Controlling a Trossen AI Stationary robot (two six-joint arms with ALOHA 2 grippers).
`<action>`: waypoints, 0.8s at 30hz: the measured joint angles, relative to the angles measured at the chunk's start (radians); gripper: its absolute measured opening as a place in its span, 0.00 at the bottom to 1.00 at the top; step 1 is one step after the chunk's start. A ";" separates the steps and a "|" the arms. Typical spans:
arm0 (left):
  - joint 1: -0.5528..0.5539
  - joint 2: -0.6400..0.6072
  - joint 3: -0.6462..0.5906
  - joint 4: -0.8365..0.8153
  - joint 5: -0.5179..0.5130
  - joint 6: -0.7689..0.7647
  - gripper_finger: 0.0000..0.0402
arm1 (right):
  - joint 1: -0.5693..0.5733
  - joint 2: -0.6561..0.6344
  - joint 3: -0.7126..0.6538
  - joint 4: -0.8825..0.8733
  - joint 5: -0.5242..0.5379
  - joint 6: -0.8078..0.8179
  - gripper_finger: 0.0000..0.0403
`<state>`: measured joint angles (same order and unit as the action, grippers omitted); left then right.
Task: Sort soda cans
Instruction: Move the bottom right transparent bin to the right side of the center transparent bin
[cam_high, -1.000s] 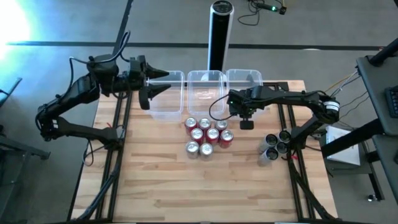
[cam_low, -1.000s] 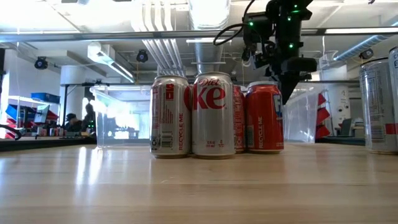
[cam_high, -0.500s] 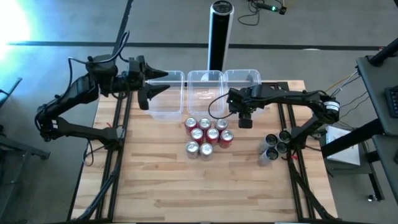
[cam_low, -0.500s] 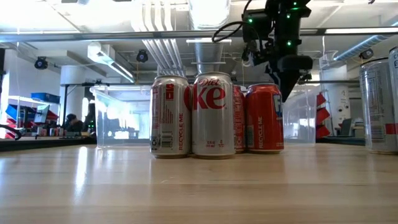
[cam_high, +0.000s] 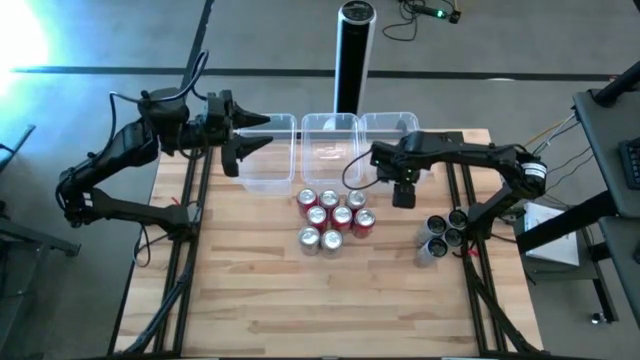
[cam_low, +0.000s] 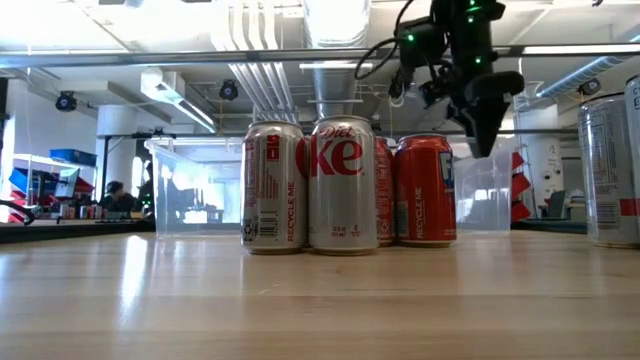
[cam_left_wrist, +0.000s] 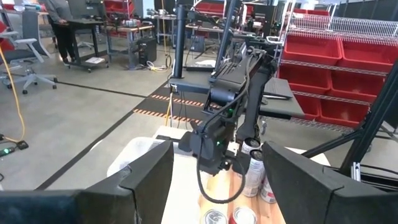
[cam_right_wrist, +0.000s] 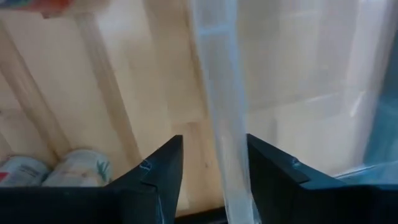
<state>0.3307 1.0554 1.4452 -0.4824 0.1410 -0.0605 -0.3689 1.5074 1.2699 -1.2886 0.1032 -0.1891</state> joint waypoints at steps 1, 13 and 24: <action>0.000 0.000 0.000 0.000 0.000 0.000 0.58 | -0.006 0.000 -0.002 -0.004 0.001 0.015 0.36; -0.001 -0.003 0.000 -0.008 0.001 -0.009 0.58 | -0.038 0.000 -0.015 -0.012 0.001 0.161 0.29; -0.002 -0.004 0.000 -0.013 0.001 -0.008 0.58 | -0.038 0.000 -0.015 -0.013 0.001 0.266 0.21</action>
<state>0.3290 1.0512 1.4448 -0.4953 0.1417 -0.0682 -0.4068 1.5071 1.2545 -1.3014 0.1047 0.0765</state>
